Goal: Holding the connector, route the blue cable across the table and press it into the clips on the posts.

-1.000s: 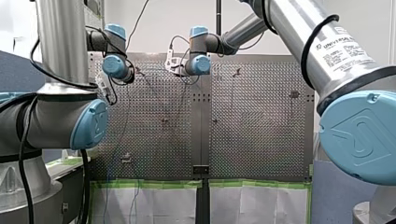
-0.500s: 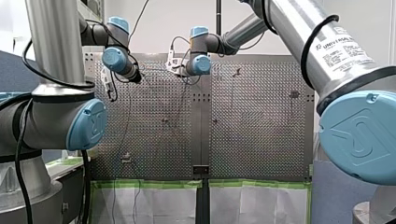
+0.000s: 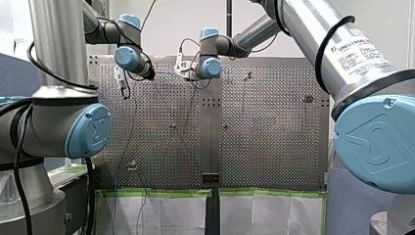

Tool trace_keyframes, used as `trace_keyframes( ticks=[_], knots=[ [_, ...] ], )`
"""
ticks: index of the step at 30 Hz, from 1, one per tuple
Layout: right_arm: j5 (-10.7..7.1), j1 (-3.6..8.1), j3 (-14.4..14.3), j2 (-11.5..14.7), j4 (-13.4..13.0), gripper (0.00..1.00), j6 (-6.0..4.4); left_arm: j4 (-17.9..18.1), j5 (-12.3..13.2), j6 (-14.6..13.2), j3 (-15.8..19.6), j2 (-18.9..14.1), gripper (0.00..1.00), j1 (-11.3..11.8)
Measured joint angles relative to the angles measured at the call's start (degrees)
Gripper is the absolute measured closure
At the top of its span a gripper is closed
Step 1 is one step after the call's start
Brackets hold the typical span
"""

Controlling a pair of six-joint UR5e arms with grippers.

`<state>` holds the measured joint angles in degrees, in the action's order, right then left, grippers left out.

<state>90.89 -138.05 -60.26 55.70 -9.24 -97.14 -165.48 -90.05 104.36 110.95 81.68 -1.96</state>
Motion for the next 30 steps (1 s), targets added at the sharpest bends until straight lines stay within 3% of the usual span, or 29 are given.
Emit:
trace_keyframes(
  ticks=[15, 26, 30],
  knots=[
    [0.08, 0.04, 0.07, 0.00, -0.07, 1.00, 0.00, 3.57, -0.17, -0.30, -5.54, 5.53, 0.01, -1.69],
    [0.02, 0.04, 0.08, 0.00, -0.01, 1.00, 0.00, 6.27, -3.55, -0.87, -10.43, 11.83, 0.01, -2.24],
    [0.05, 0.03, 0.08, 0.00, -0.05, 1.00, 0.00, 7.31, -3.76, -0.86, -11.07, 12.64, 0.01, -2.16]
  ],
)
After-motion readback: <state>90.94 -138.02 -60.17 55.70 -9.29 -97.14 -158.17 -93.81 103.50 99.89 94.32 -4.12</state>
